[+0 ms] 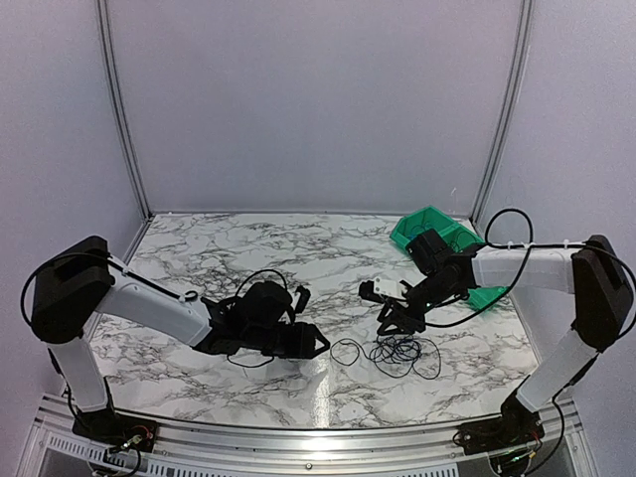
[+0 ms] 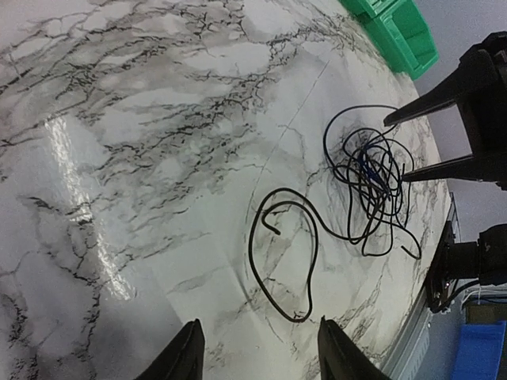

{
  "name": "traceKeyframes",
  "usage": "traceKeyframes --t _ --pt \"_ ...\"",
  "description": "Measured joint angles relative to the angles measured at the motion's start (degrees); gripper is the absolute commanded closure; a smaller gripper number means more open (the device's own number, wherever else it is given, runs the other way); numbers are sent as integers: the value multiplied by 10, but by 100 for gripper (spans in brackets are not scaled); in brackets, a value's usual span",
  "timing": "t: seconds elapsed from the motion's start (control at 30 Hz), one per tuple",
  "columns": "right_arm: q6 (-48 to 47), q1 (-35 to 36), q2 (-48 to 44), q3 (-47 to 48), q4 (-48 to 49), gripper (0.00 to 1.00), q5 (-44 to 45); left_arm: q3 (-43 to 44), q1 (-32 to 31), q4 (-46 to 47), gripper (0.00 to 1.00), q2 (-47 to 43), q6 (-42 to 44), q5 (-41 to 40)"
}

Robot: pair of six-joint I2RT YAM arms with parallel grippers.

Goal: Untangle the cables

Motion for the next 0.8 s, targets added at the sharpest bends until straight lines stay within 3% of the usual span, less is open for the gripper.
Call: traceKeyframes --t 0.4,0.67,0.8 --pt "-9 1 0 -10 8 62 30 49 0 24 69 70 -60 80" --pt "-21 1 0 -10 3 53 7 66 2 31 100 96 -71 85" --pt "-39 9 0 -10 -11 48 -13 63 5 32 100 90 -62 79"
